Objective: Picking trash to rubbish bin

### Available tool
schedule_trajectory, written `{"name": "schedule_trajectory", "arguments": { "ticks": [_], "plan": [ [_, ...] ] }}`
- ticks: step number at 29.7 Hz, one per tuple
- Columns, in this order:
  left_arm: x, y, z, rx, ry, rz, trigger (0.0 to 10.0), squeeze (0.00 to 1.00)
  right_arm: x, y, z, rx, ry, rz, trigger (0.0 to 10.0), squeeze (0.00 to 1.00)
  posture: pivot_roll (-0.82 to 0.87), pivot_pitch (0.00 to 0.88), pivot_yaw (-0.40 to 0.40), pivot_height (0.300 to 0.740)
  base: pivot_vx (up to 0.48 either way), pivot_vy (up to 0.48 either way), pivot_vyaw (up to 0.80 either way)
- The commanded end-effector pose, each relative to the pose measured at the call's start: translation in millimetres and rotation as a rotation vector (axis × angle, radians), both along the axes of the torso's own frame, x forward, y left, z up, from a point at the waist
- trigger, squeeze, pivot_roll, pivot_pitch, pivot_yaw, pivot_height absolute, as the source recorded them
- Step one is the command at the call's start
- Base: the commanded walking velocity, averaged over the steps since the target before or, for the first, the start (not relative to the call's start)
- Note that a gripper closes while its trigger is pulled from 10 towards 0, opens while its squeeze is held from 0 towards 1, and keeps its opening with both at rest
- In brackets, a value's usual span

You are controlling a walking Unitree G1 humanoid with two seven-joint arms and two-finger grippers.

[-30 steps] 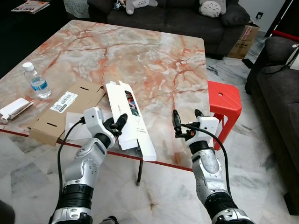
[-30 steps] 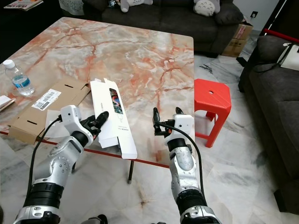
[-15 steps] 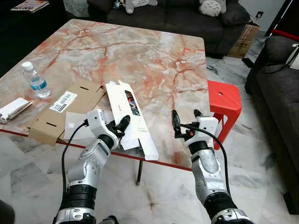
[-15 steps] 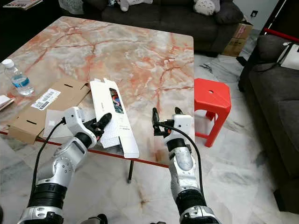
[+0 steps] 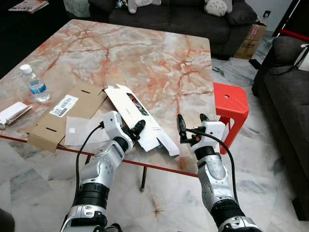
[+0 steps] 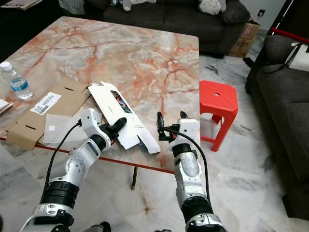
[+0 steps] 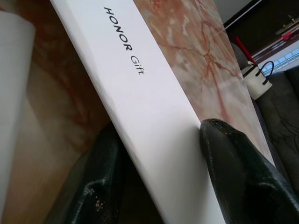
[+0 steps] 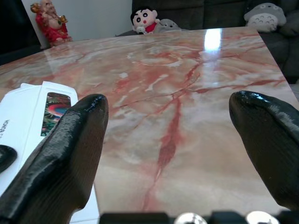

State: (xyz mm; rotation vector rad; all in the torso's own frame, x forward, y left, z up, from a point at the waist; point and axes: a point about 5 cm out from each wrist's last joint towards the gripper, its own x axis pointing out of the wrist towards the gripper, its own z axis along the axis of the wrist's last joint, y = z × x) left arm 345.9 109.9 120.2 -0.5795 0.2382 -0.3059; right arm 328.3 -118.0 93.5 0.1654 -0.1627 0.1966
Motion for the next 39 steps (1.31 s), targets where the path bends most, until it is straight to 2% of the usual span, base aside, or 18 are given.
{"name": "schedule_trajectory", "arguments": {
  "ticks": [1,13,22,25,28,30,31,32,33,34,35,39],
  "plan": [
    [1.4,-4.0,0.3,0.01,0.002,-0.002,0.0,0.0,-2.4,-1.2,-3.2,-0.002,0.013,-0.001,10.0,0.0,0.06,0.099,-0.082,0.74,0.0,0.0,0.0],
    [1.4,-7.7,-1.4,0.012,-0.007,-0.01,0.0,0.0,-4.1,1.2,-6.6,-0.004,0.023,0.01,10.0,0.0,0.06,0.062,-0.085,0.74,0.0,0.0,0.0],
    [2.5,-9.4,-1.0,0.011,-0.012,-0.008,0.0,0.0,-4.1,1.2,-6.6,-0.005,0.025,0.013,10.0,0.0,0.06,0.068,-0.089,0.74,0.0,0.0,0.0],
    [3.6,-10.3,1.6,0.015,-0.033,-0.007,0.0,0.0,-3.4,0.6,-5.9,-0.005,0.024,0.012,10.0,0.0,0.07,0.071,-0.091,0.74,0.0,0.0,0.0],
    [5.7,-11.3,11.7,0.027,-0.104,0.019,0.0,0.0,-1.6,-0.7,-4.2,-0.007,0.022,0.011,10.0,0.0,0.08,0.09,-0.102,0.74,0.0,0.0,0.0],
    [7.8,-12.1,21.6,0.103,-0.199,0.041,0.0,0.0,0.2,-1.7,-1.3,-0.007,0.014,0.006,10.0,0.0,0.08,0.094,-0.106,0.74,0.0,0.0,0.0],
    [7.8,-12.1,21.6,0.103,-0.199,0.041,0.0,0.0,0.2,-1.7,-1.3,-0.007,0.014,0.006,10.0,0.0,0.08,0.094,-0.106,0.74,0.0,0.0,0.0],
    [8.5,-12.7,25.0,0.117,-0.227,0.051,0.7,0.0,1.1,-2.1,0.9,-0.007,0.006,0.003,10.0,0.0,0.08,0.096,-0.107,0.74,0.0,0.0,0.0],
    [8.9,-12.4,27.0,0.13,-0.244,0.062,0.7,0.0,1.5,-2.4,2.4,-0.009,-0.001,0.001,10.0,0.0,0.08,0.096,-0.107,0.74,0.0,0.0,0.0],
    [10.0,-13.7,33.8,0.227,-0.315,0.074,9.4,0.0,3.4,-5.7,8.4,-0.002,-0.025,-0.016,10.0,0.0,0.07,0.099,-0.108,0.74,0.0,0.0,0.0],
    [10.4,-16.9,39.4,0.316,-0.386,0.073,10.0,0.0,5.9,-10.6,14.5,-0.003,-0.046,-0.038,10.0,0.0,0.07,0.103,-0.109,0.74,0.0,0.0,0.0],
    [12.6,-21.2,45.5,0.397,-0.453,0.084,10.0,0.0,9.8,-20.5,24.7,-0.009,-0.081,-0.078,10.0,0.0,0.06,0.106,-0.111,0.74,0.0,0.0,0.0]
  ]
}}
